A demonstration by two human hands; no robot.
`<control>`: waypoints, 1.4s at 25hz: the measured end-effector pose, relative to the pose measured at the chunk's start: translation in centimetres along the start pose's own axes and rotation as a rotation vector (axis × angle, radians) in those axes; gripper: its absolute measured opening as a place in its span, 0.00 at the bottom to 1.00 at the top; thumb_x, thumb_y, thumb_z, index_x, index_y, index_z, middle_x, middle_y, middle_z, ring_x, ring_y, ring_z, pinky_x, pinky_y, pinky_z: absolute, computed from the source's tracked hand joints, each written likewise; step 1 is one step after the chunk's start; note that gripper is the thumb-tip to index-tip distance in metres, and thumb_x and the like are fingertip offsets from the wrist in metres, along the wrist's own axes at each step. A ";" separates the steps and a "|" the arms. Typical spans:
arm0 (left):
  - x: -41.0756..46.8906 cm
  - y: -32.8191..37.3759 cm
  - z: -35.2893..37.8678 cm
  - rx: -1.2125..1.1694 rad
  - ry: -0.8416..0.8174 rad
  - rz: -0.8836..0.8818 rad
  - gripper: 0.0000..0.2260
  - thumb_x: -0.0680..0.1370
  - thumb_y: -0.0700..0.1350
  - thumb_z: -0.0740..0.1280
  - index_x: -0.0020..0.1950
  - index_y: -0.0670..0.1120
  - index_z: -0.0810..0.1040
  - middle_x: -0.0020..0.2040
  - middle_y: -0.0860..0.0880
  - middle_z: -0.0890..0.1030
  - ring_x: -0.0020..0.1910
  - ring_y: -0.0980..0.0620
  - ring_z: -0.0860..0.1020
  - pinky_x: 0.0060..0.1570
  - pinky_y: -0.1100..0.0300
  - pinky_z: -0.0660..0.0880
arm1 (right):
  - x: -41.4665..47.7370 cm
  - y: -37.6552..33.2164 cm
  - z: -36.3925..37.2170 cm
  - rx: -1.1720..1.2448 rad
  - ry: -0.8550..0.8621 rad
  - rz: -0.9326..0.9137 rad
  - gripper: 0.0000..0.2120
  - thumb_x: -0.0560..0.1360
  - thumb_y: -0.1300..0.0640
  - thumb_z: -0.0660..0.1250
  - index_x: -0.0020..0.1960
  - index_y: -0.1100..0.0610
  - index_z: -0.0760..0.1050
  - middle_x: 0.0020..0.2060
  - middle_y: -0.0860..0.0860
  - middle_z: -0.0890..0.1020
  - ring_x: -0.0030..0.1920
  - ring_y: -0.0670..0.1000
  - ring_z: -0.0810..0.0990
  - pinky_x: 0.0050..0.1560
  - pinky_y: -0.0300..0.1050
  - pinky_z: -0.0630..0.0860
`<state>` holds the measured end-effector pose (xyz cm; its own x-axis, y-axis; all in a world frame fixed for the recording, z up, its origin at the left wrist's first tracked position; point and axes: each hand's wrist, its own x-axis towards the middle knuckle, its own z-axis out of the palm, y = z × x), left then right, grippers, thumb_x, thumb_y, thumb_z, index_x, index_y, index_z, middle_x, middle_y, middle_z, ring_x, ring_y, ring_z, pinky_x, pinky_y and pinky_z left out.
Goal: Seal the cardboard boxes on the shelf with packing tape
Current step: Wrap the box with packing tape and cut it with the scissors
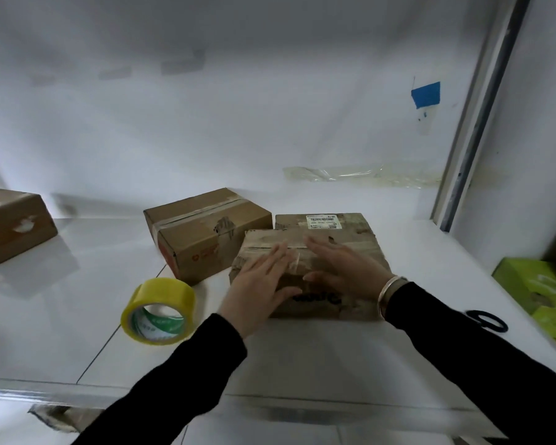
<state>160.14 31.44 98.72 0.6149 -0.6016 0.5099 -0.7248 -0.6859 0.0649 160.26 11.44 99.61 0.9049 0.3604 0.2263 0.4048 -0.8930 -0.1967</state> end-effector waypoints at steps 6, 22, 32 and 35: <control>1.6 -1.6 4.9 -0.072 -0.003 0.071 0.17 0.70 0.42 0.68 0.59 0.42 0.80 0.57 0.45 0.82 0.55 0.49 0.81 0.55 0.54 0.77 | -1.9 -0.2 6.3 -0.204 0.482 -0.101 0.22 0.58 0.63 0.72 0.53 0.61 0.82 0.49 0.55 0.85 0.47 0.53 0.85 0.45 0.47 0.81; 0.7 -1.5 3.2 0.123 -0.008 0.144 0.21 0.71 0.51 0.55 0.49 0.45 0.85 0.47 0.49 0.85 0.45 0.56 0.84 0.41 0.64 0.79 | -3.5 -1.3 4.4 -0.346 0.509 -0.061 0.12 0.70 0.57 0.70 0.52 0.60 0.83 0.48 0.54 0.86 0.48 0.55 0.85 0.43 0.48 0.81; -0.8 2.5 4.0 0.245 0.070 0.108 0.18 0.59 0.53 0.80 0.42 0.43 0.86 0.41 0.48 0.86 0.40 0.55 0.84 0.37 0.66 0.78 | -4.2 -0.3 3.6 0.167 0.348 -0.124 0.17 0.69 0.65 0.67 0.57 0.58 0.81 0.55 0.53 0.83 0.60 0.54 0.79 0.61 0.49 0.74; -1.0 2.7 1.7 0.054 0.073 -0.095 0.20 0.63 0.56 0.77 0.49 0.46 0.84 0.45 0.48 0.86 0.44 0.53 0.83 0.41 0.64 0.77 | -4.6 1.1 1.4 0.249 0.404 0.047 0.17 0.76 0.53 0.61 0.62 0.56 0.77 0.60 0.52 0.80 0.63 0.50 0.76 0.70 0.37 0.61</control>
<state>158.11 29.52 96.88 0.6545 -0.5023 0.5651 -0.6452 -0.7607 0.0711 156.76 9.17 96.97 0.8195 0.1439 0.5547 0.4287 -0.7963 -0.4268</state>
